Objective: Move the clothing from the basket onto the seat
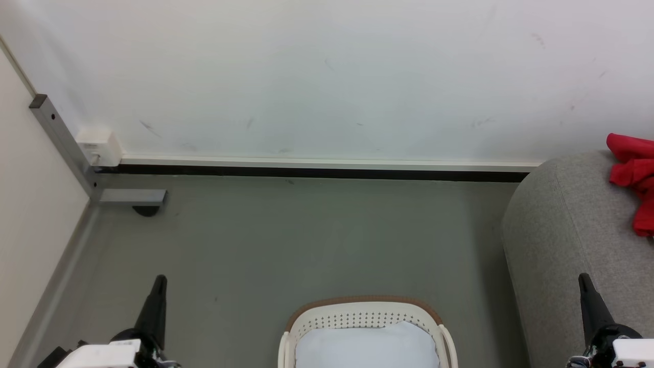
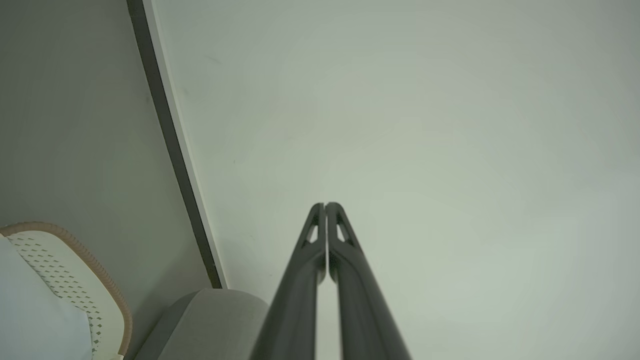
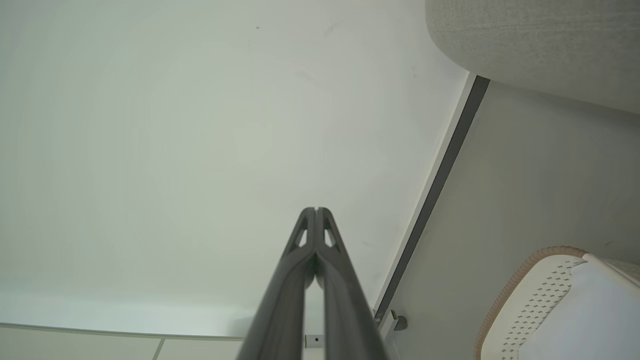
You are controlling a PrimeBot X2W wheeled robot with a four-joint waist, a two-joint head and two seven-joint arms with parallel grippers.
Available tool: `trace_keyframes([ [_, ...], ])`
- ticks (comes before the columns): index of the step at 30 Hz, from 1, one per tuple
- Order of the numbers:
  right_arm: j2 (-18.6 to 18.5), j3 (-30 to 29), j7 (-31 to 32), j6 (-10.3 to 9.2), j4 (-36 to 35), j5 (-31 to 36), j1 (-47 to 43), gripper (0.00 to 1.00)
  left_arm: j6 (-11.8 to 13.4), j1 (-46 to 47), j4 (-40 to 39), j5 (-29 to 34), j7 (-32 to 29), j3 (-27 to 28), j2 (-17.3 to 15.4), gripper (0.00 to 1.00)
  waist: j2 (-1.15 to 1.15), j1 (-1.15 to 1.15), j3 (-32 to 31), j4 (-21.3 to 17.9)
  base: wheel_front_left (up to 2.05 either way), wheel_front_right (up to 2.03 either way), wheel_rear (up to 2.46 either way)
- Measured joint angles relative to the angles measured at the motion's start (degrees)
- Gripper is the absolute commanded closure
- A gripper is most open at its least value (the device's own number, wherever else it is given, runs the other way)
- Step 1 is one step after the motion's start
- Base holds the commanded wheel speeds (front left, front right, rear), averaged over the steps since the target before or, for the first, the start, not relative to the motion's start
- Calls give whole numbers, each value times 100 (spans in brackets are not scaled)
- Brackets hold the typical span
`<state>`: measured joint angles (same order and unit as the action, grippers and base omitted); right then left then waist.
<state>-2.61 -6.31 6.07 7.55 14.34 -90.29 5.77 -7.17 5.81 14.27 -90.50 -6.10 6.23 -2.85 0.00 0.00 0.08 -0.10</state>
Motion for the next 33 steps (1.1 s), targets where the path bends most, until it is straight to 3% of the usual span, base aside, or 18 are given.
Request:
trace_keyframes([
  [33, -2, -15, 48, 0, -16, -209, 8, 100, -21, 17, -12, -148, -43, 34, 5, 100, 0, 0, 10, 11, 0, 0, 0],
])
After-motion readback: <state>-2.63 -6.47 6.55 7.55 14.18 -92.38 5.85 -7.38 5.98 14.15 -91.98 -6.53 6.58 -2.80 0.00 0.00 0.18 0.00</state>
